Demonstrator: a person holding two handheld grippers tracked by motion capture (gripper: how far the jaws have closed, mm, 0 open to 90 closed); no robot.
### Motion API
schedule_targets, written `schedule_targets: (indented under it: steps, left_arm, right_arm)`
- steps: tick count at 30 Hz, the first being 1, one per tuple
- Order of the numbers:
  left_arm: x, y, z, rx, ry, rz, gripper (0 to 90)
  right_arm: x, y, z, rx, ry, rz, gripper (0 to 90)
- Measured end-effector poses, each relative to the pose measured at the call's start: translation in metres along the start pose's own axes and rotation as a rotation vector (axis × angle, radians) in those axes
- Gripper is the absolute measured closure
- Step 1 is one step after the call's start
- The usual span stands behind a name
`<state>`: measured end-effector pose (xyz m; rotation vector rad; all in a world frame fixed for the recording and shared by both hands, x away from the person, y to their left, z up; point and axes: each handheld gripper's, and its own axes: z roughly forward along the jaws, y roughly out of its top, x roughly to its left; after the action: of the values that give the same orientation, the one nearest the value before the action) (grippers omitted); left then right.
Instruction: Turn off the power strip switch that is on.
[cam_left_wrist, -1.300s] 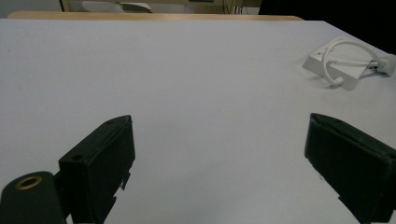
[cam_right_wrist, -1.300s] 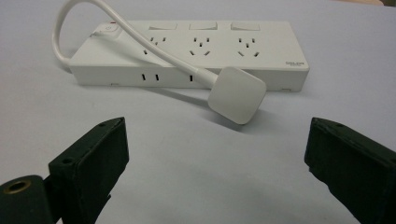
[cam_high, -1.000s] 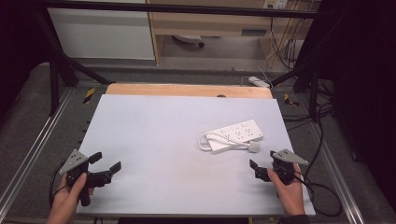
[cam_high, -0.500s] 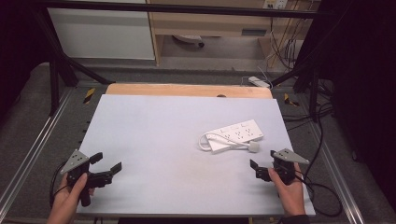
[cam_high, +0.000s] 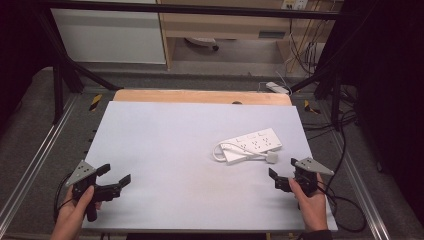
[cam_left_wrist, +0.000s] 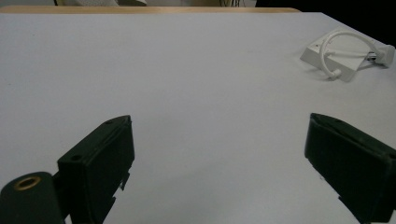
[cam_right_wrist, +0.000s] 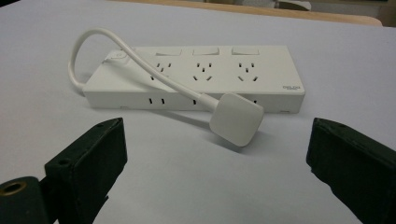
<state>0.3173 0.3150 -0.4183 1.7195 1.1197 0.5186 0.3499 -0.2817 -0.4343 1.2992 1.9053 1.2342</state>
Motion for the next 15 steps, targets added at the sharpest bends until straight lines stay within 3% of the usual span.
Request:
schedule_targets:
  steps: [11,15]
  left_arm:
    - [0.000,-0.001,0.000,0.010,0.001,-0.004,8.1]
    - [0.000,-0.002,0.001,0.014,0.004,-0.006,7.2]
  right_arm:
    - [0.004,0.005,0.002,0.013,0.006,0.025,3.7]
    - [0.005,0.013,0.006,0.043,-0.036,0.048,6.0]
